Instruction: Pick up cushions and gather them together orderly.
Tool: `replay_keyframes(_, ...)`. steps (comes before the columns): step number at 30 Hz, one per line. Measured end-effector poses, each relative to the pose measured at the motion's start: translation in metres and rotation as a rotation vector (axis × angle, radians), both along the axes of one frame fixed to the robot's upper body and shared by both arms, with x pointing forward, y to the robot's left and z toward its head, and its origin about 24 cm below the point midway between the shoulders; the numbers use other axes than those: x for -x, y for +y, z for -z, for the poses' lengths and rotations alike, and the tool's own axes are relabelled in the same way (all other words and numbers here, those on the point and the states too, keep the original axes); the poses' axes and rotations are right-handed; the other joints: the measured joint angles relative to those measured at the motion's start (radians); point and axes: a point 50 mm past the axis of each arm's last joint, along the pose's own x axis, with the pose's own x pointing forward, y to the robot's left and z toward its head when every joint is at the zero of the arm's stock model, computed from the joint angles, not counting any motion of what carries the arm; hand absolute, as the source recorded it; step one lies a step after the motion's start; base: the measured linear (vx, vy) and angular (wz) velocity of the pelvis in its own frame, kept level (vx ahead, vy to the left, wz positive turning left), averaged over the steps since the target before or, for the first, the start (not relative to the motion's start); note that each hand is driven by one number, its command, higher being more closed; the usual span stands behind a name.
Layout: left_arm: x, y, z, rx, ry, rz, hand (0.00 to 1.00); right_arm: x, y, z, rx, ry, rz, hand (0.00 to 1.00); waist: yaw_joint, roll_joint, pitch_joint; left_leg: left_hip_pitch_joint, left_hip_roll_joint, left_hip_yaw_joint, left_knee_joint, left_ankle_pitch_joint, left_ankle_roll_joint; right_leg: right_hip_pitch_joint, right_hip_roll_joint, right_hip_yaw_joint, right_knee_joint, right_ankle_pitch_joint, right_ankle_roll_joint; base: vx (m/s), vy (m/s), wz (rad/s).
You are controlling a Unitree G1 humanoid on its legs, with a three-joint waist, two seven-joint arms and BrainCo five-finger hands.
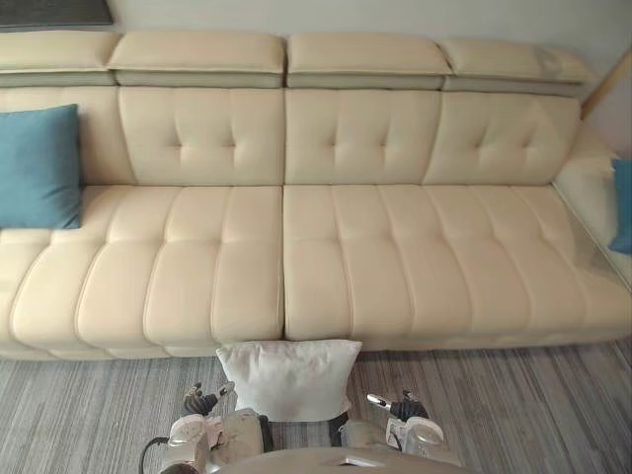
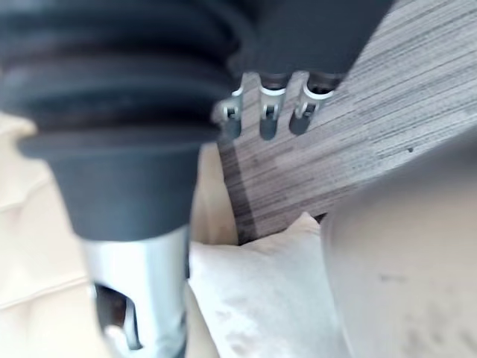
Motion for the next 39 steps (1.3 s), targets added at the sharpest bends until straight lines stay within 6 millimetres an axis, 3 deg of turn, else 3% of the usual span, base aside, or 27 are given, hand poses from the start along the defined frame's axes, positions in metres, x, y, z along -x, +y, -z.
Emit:
replay_keyframes(2, -0.001, 0.001, 0.000, -0.002, 0.002, -0.001, 0.00, -0.001, -0.001, 0.000, 0.011, 0.002, -0.015, 0.00, 0.002, 0.005, 0.005, 0.007, 0.021, 0.025, -0.002, 0.004, 0.007, -0.014, -0.019, -0.067, 0.095, -0.022, -0.032, 0.00, 0.055, -0.42)
replay_keyframes(5, -0.001, 0.001, 0.000, -0.002, 0.002, -0.001, 0.00, 0.003, 0.000, 0.001, 0.015, 0.010, -0.026, 0.00, 0.009, 0.003, 0.003, 0.029, 0.037, 0.029, -0.016, 0.009, -0.010, 0.042, -0.022, -0.098, 0.136, -0.093, -0.028, 0.00, -0.078, -0.12)
replay_keyframes(7, -0.001, 0.001, 0.000, -0.003, 0.002, 0.004, 0.00, 0.005, 0.003, 0.002, 0.007, 0.016, -0.027, 0.00, 0.017, -0.015, -0.011, 0.036, 0.025, 0.019, -0.046, 0.023, -0.035, 0.068, -0.024, -0.104, 0.078, -0.112, -0.010, 0.00, -0.169, -0.01)
replay_keyframes(13, 0.003, -0.007, 0.003, 0.020, 0.021, 0.007, 0.00, 0.012, -0.007, 0.003, 0.030, 0.036, -0.014, 0.00, 0.019, 0.011, -0.026, 0.043, -0.025, -0.064, -0.218, 0.163, -0.044, 0.071, -0.022, -0.182, 0.022, -0.094, -0.026, 0.02, -0.128, 0.38)
replay_keyframes(17, -0.005, -0.007, 0.000, 0.023, -0.003, 0.003, 0.00, 0.004, -0.006, 0.001, 0.034, 0.021, -0.034, 0.00, 0.029, 0.019, 0.000, 0.003, -0.017, -0.107, -0.163, 0.164, -0.054, 0.066, -0.015, -0.216, 0.057, -0.099, -0.035, 0.00, -0.038, 0.30)
replay_keyframes(18, -0.007, -0.006, -0.001, 0.019, -0.013, 0.004, 0.00, -0.002, -0.003, 0.000, 0.037, 0.012, -0.056, 0.00, 0.029, 0.016, 0.010, 0.003, -0.019, -0.111, -0.168, 0.176, -0.075, 0.055, -0.025, -0.216, 0.079, -0.108, -0.043, -0.07, 0.014, 0.15)
replay_keyframes(20, -0.008, -0.006, -0.001, 0.015, -0.015, 0.014, 0.00, -0.005, -0.001, -0.001, 0.037, 0.006, -0.066, 0.00, 0.027, 0.012, 0.009, 0.007, -0.032, -0.111, -0.196, 0.193, -0.080, 0.040, -0.039, -0.219, 0.085, -0.112, -0.044, -0.10, 0.048, 0.04)
replay_keyframes(21, -0.009, -0.003, -0.002, 0.011, -0.022, 0.007, 0.00, -0.007, 0.004, -0.002, 0.023, -0.005, -0.061, 0.00, 0.023, -0.005, 0.018, 0.001, -0.026, -0.087, -0.046, 0.102, -0.031, 0.028, -0.071, -0.227, 0.100, -0.113, -0.045, -0.10, 0.075, -0.03)
replay_keyframes(23, -0.002, -0.004, 0.000, 0.015, -0.005, -0.004, 0.00, -0.007, 0.002, -0.002, 0.025, -0.007, -0.055, 0.00, 0.011, 0.004, 0.012, 0.048, -0.005, -0.089, 0.066, 0.022, -0.049, 0.038, -0.077, -0.224, 0.102, -0.110, -0.037, -0.06, 0.089, -0.02)
replay_keyframes(24, -0.001, -0.006, 0.001, 0.020, -0.002, -0.005, 0.00, -0.006, 0.001, -0.002, 0.025, -0.007, -0.049, 0.00, 0.004, 0.010, 0.009, 0.070, 0.002, -0.090, 0.047, -0.003, -0.062, 0.038, -0.076, -0.223, 0.102, -0.111, -0.034, -0.03, 0.174, 0.07)
replay_keyframes(25, -0.001, -0.013, 0.001, 0.040, -0.003, -0.005, 0.00, -0.007, -0.001, -0.003, 0.025, -0.014, -0.032, 0.00, -0.005, 0.036, -0.006, 0.114, 0.000, -0.094, -0.060, -0.052, -0.051, 0.023, -0.067, -0.220, 0.104, -0.110, -0.027, -0.02, 0.160, 0.01)
replay_keyframes(27, -0.002, -0.004, 0.000, 0.016, -0.004, -0.002, 0.00, -0.004, 0.005, 0.000, -0.002, -0.004, -0.010, 0.00, 0.003, 0.000, -0.018, 0.113, -0.039, -0.083, -0.123, -0.004, -0.038, 0.007, -0.079, -0.192, 0.060, -0.068, -0.010, -0.05, 0.171, -0.03)
replay_keyframes(29, -0.001, -0.003, 0.000, 0.013, -0.001, -0.001, 0.00, -0.002, 0.007, 0.001, -0.007, 0.003, -0.007, 0.00, 0.003, -0.016, -0.029, 0.117, -0.049, -0.083, -0.129, 0.000, -0.034, 0.029, -0.078, -0.191, 0.015, -0.031, 0.007, -0.03, 0.087, 0.00)
replay_keyframes(33, 0.002, -0.005, 0.001, 0.014, 0.008, 0.015, 0.00, 0.000, 0.006, 0.001, -0.006, 0.007, -0.004, 0.00, 0.004, 0.005, -0.028, 0.146, -0.067, -0.083, -0.157, 0.011, -0.021, 0.060, -0.079, -0.182, -0.025, -0.007, 0.011, -0.02, 0.045, -0.01)
replay_keyframes(34, 0.002, -0.006, 0.002, 0.017, 0.010, 0.016, 0.00, 0.000, 0.004, 0.001, -0.006, 0.008, 0.008, 0.00, 0.003, -0.006, -0.040, 0.151, -0.071, -0.083, -0.171, 0.019, -0.019, 0.063, -0.080, -0.179, -0.032, -0.003, 0.009, 0.00, 0.000, 0.00)
replay_keyframes(39, 0.013, -0.007, 0.005, 0.020, 0.039, 0.015, 0.00, 0.002, 0.003, 0.002, -0.004, 0.014, 0.012, 0.00, 0.004, 0.012, -0.047, 0.183, -0.077, -0.077, -0.230, 0.051, -0.025, 0.075, -0.073, -0.175, -0.059, 0.007, 0.004, -0.01, -0.023, -0.04)
